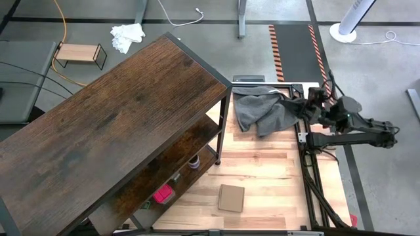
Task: Shelf spices
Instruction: Move the shelf to the top of the table
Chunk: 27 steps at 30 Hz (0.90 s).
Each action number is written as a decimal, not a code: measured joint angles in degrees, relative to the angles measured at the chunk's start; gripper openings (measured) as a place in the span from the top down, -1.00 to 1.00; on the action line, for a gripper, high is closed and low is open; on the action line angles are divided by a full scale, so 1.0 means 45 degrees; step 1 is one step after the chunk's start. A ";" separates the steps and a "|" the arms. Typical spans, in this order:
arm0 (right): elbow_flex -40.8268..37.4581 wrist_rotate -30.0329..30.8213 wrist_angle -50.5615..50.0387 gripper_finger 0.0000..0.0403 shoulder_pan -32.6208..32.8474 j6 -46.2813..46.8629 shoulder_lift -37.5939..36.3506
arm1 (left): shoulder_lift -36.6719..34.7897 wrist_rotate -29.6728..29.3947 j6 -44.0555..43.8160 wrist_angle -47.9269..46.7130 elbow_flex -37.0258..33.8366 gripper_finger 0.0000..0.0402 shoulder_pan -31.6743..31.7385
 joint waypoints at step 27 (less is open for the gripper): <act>0.1265 -0.0260 -0.1654 1.00 0.0000 -0.0874 0.1517 | 0.3603 0.0317 -0.8320 -1.0601 0.5343 1.00 -0.0229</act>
